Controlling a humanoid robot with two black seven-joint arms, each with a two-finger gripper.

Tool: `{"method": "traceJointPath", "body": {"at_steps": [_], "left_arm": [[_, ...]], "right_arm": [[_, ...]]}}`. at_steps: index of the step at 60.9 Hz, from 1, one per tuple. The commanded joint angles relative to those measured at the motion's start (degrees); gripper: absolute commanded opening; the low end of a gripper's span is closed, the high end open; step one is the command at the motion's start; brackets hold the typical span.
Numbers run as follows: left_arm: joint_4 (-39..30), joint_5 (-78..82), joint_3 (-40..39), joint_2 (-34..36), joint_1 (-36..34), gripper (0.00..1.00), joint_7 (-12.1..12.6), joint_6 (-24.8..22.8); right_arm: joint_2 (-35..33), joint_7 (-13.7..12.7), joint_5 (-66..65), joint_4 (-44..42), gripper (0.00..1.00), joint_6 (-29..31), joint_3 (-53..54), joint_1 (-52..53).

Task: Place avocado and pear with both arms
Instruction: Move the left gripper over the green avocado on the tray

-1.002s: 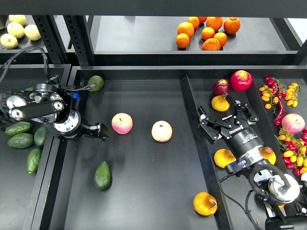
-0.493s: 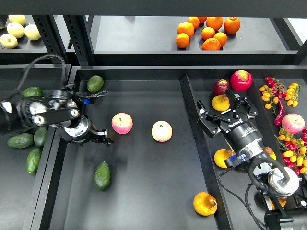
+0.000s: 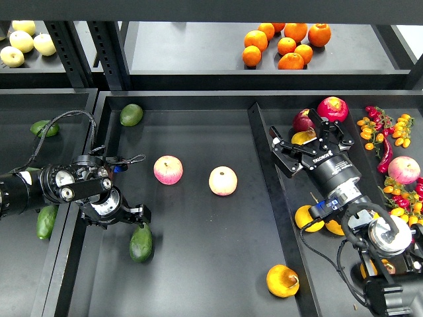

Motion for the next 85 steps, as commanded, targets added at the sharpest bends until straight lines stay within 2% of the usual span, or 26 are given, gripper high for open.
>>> {"method": "traceJointPath", "body": {"at_steps": [1, 25, 85], "left_arm": [[0.22, 0.04, 0.00, -0.36, 0.13, 0.99, 0.00, 0.00], [3.04, -0.22, 0.27, -4.76, 1.36, 0.99, 0.00, 0.00], [7.26, 1.01, 0.79, -8.10, 3.82, 0.99, 0.00, 0.00]], "right_arm": [[0.00, 0.00, 0.00, 0.07, 1.00, 0.09, 0.24, -0.10], [0.00, 0.09, 0.09, 0.33, 1.00, 0.35, 0.50, -0.80], [0.00, 0.09, 0.00, 0.33, 1.00, 0.62, 0.59, -1.07]]}}
